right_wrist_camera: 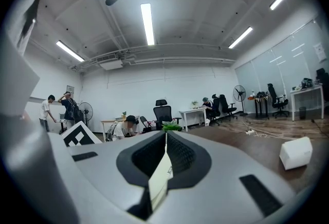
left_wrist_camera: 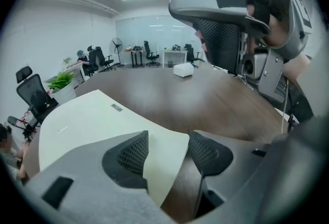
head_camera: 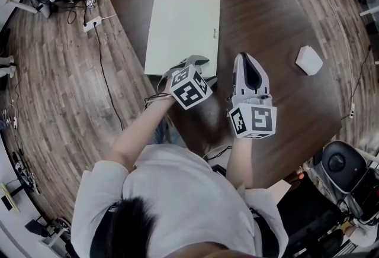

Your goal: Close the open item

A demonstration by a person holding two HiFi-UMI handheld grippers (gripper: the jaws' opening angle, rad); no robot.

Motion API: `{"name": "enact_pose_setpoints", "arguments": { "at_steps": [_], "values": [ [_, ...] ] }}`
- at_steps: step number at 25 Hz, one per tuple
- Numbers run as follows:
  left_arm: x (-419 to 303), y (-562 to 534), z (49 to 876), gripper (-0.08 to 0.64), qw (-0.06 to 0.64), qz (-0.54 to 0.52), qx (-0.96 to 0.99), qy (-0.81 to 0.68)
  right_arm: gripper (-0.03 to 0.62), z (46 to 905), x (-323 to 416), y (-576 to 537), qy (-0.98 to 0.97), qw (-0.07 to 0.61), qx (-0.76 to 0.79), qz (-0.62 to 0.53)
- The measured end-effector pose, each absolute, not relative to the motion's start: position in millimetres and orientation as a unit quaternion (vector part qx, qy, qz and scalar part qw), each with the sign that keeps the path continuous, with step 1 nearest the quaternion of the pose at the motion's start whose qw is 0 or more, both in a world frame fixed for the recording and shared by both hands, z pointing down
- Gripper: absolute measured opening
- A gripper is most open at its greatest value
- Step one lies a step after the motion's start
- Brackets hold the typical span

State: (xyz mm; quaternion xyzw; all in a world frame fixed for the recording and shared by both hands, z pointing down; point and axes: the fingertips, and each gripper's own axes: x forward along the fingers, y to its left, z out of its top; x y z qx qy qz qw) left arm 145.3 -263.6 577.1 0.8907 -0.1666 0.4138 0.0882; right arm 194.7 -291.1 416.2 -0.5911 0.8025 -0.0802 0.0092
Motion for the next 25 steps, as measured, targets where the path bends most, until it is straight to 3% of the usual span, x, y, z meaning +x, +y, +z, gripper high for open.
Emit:
{"name": "enact_pose_setpoints", "arguments": {
  "at_steps": [4, 10, 13, 14, 25],
  "values": [
    [144.5, -262.8, 572.4, 0.221, 0.110, 0.392, 0.900, -0.159, 0.014, 415.0, 194.2, -289.1, 0.803, 0.008, -0.590, -0.079],
    [132.7, -280.7, 564.2, 0.212, 0.211, 0.332, 0.894, -0.216, 0.014, 412.8, 193.9, -287.7, 0.804, 0.010, -0.590, -0.078],
    [123.5, -290.4, 575.1, 0.033, 0.183, 0.382, 0.870, -0.254, 0.014, 411.9, 193.9, -287.4, 0.804, 0.012, -0.589, -0.077],
    [122.2, -292.6, 578.1, 0.014, 0.168, 0.398, 0.863, -0.263, 0.014, 411.6, 193.8, -287.4, 0.804, 0.011, -0.589, -0.076],
    [124.1, -295.0, 583.0, 0.009, 0.140, 0.447, 0.841, -0.271, 0.014, 408.8, 190.1, -287.5, 0.805, 0.016, -0.588, -0.076]
  ]
}}
